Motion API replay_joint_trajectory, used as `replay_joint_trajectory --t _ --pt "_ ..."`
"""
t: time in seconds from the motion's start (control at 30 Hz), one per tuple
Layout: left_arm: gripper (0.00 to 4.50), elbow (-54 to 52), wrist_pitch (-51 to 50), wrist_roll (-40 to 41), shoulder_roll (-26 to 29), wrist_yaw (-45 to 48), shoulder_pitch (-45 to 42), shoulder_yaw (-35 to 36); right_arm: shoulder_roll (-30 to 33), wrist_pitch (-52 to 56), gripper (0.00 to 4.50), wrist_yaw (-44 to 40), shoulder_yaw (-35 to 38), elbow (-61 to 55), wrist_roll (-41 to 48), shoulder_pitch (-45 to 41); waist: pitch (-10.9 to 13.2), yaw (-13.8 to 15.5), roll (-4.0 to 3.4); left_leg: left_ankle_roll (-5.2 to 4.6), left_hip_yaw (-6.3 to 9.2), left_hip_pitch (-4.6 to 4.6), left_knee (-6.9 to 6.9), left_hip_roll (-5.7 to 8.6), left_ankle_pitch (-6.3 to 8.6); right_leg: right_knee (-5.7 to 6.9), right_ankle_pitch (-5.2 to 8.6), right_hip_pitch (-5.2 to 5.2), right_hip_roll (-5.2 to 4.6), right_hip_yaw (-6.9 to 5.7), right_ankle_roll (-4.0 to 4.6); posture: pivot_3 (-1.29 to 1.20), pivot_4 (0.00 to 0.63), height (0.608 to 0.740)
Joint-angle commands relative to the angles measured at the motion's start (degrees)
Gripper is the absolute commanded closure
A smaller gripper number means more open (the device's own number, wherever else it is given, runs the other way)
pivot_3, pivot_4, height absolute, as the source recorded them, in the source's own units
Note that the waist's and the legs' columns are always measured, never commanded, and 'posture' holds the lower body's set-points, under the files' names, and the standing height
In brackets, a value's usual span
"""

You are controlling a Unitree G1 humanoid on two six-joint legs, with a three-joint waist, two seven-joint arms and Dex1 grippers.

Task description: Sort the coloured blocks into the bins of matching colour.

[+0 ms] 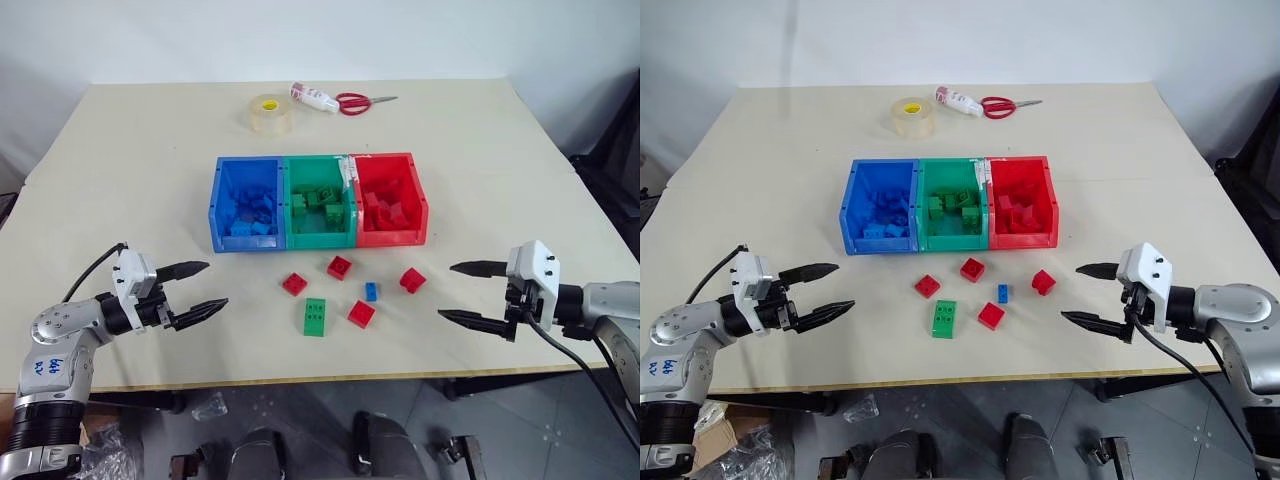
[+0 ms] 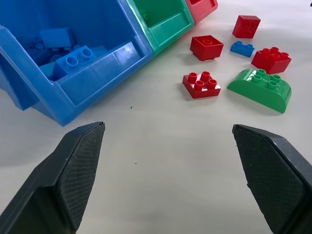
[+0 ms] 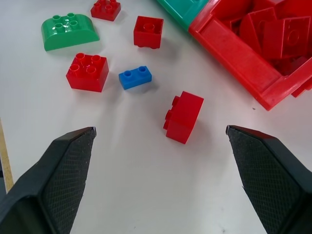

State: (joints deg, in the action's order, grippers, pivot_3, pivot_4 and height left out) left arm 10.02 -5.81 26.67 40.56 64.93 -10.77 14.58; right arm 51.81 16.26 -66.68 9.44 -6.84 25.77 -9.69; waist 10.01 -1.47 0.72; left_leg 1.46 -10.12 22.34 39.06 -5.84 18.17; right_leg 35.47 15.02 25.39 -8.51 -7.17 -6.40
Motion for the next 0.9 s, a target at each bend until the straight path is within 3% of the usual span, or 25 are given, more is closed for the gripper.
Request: replay_joint_trajectory --t 0.03,0.3,0.67,0.9 --pt "0.05 -0.98 -0.26 0.50 0.66 -0.03 -0.79 0.60 -0.12 -0.95 0.00 0.52 1.19 -1.28 0.19 -0.98 0.00 0.00 0.00 0.00 0.00 0.00 0.00 0.00 0.00 0.00 0.00 0.00 0.00 0.00 0.00 0.00 0.150 0.740" --pt "0.05 -0.07 -0.65 -1.12 0.38 -2.06 -1.88 -0.12 0.85 0.50 0.00 1.44 2.02 -1.55 -0.10 0.47 0.00 0.02 0.00 0.00 0.00 0.01 0.01 0.01 0.00 0.09 0.00 0.00 0.00 0.00 0.00 0.00 0.150 0.740" --pt "0.05 6.63 3.43 1.04 0.05 5.55 -4.31 1.01 6.07 5.35 0.00 2.00 13.75 -8.84 0.34 15.55 -0.01 0.60 0.01 0.01 0.00 -0.04 0.04 0.00 -0.01 0.00 0.00 -0.01 0.00 0.02 0.00 0.00 0.150 0.740" --pt "0.05 5.05 4.30 2.67 -1.17 7.52 -3.34 1.44 4.07 8.47 0.00 3.85 4.84 -9.06 -0.37 5.99 -0.01 -0.02 0.02 0.01 0.01 -0.04 0.05 0.01 -0.01 0.03 0.00 -0.01 0.00 0.04 0.00 0.00 0.150 0.740"
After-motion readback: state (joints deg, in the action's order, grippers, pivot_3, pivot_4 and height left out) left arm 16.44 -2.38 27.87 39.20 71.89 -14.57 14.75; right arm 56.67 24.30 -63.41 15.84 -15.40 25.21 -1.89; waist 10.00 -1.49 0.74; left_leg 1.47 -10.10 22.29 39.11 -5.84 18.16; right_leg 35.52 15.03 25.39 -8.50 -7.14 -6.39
